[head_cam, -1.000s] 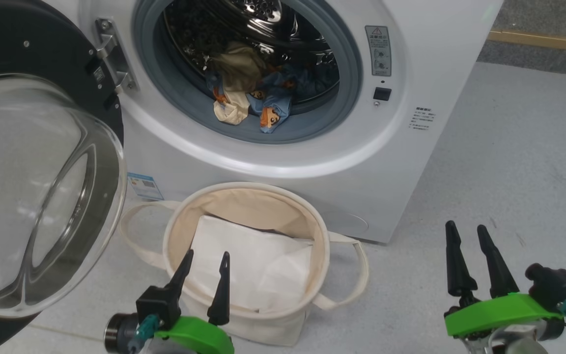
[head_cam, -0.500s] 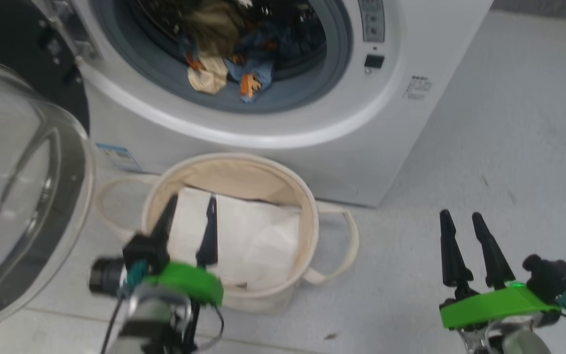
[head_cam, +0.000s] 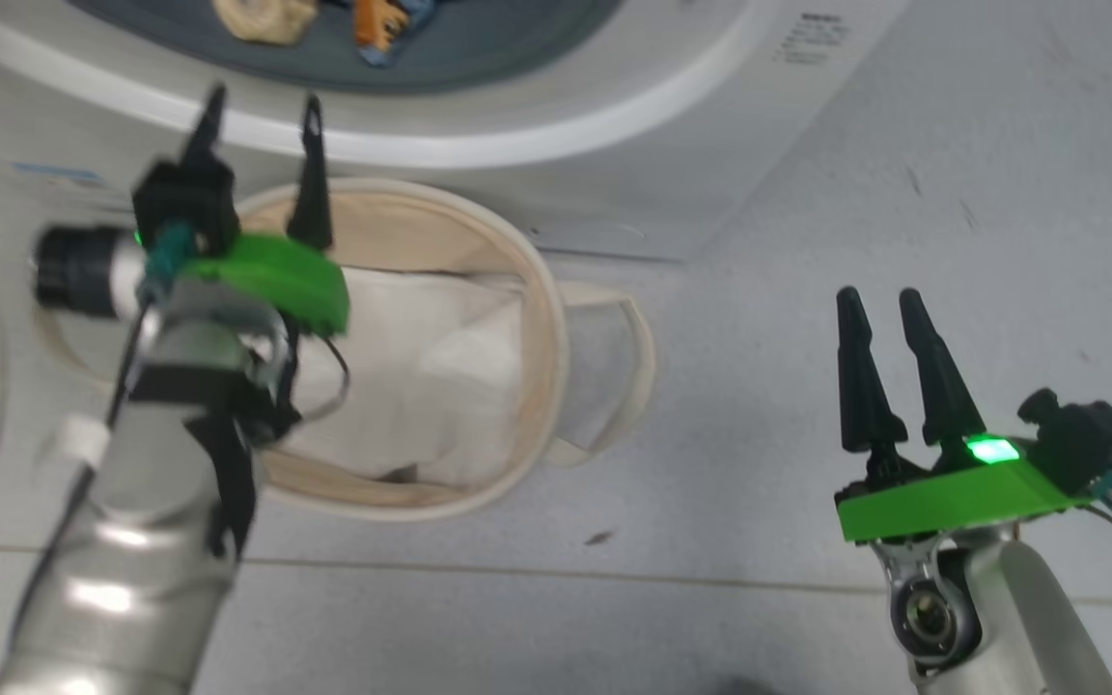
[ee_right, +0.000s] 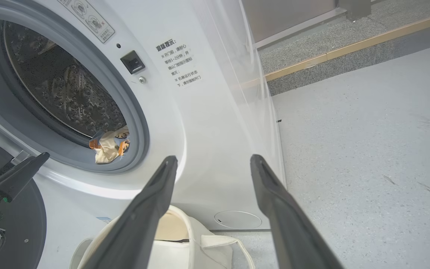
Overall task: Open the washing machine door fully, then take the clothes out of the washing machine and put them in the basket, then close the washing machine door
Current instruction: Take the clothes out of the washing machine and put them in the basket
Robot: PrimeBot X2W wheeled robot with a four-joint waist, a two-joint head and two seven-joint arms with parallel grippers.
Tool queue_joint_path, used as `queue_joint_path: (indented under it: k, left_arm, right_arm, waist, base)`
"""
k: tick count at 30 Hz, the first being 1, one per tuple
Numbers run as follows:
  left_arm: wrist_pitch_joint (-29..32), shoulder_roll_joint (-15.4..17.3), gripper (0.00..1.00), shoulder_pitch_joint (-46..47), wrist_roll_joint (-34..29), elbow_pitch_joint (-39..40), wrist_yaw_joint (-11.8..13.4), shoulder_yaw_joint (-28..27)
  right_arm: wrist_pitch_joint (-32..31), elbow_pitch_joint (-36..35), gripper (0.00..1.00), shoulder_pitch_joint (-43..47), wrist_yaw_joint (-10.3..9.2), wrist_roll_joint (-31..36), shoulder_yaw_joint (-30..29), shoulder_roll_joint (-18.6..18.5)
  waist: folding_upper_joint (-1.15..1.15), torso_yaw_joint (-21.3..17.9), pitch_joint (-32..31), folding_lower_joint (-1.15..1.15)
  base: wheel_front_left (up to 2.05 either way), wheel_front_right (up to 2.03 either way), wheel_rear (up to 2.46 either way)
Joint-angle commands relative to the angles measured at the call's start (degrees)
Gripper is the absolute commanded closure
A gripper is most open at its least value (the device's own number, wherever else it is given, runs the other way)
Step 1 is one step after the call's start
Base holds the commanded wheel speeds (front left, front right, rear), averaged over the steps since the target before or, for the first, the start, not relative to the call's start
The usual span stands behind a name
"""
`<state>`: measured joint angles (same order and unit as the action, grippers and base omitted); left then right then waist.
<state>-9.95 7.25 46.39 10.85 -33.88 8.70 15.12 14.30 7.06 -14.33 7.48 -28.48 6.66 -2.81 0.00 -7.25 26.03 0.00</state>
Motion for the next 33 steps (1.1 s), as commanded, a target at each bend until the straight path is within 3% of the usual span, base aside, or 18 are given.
queue_joint_path:
  k: [1, 8, 17, 33]
  left_arm:
    - [0.85, 2.24, 0.0, 3.03, -1.08, 0.89, 0.63, -1.75]
    - [6.76, 3.81, 0.0, 14.92, -5.49, -4.46, 3.63, 0.14]
    - [15.99, 6.65, 0.0, 27.54, -10.21, -17.92, 8.57, 1.81]
    - [17.75, 8.38, 0.0, 36.28, -12.43, -30.95, 10.54, 4.59]
  right_arm:
    - [0.7, -1.96, 0.0, -0.83, 0.01, -0.56, 1.58, -0.07]
    - [0.7, -2.12, 0.0, -3.56, 0.01, -3.09, 3.69, -0.07]
    - [0.7, -2.47, 0.0, -5.81, 0.01, -5.89, 4.99, -0.07]
    - [0.7, -3.4, 0.0, -7.3, 0.01, -6.29, 5.02, -0.07]
  waist:
    - [0.0, -2.86, 3.2, 0.0]
    - [0.0, -5.43, 6.79, 0.0]
    - [0.0, -8.51, 9.79, 0.0]
    - [0.0, -10.47, 13.91, 0.0]
  base:
    - [0.0, 0.0, 0.0]
    - [0.0, 0.0, 0.0]
    - [0.0, 0.0, 0.0]
    - [0.0, 0.0, 0.0]
